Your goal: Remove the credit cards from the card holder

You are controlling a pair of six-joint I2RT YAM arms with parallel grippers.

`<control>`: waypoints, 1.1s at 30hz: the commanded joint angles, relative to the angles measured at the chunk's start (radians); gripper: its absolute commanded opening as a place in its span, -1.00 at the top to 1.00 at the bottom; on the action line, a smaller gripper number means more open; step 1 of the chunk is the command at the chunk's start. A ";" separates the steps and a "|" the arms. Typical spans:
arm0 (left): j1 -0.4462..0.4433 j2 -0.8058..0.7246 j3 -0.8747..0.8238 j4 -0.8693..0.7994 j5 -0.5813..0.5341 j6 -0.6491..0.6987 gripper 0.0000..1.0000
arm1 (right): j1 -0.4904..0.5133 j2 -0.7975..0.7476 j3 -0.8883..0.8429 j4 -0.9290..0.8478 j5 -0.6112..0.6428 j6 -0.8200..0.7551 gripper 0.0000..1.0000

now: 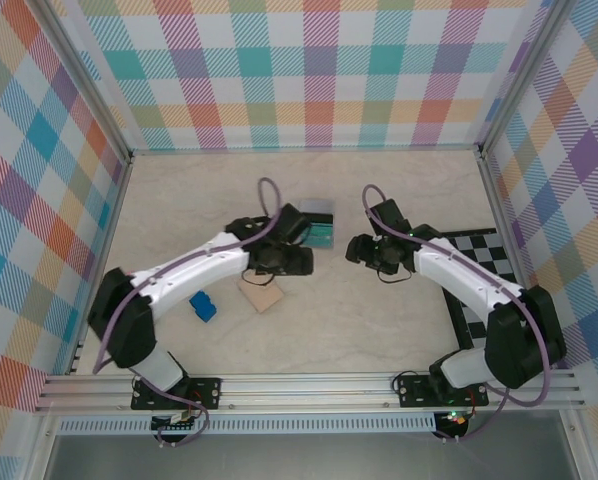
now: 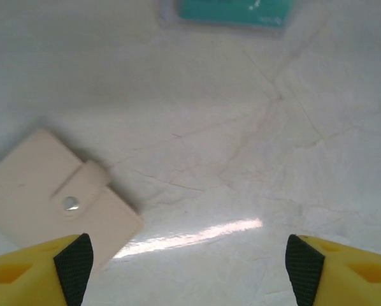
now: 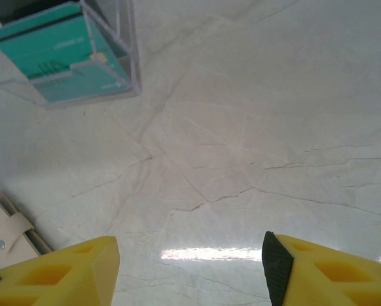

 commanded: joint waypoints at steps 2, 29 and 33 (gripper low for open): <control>0.162 -0.134 -0.183 0.041 0.053 -0.102 -0.81 | 0.099 0.107 0.104 0.029 -0.073 -0.109 -0.24; 0.538 -0.428 -0.493 0.065 0.197 -0.130 -1.00 | 0.429 0.824 0.794 -0.296 0.049 -0.191 -0.23; 0.538 -0.399 -0.508 0.126 0.264 -0.140 -1.00 | 0.420 0.776 0.709 -0.301 0.123 -0.156 -0.22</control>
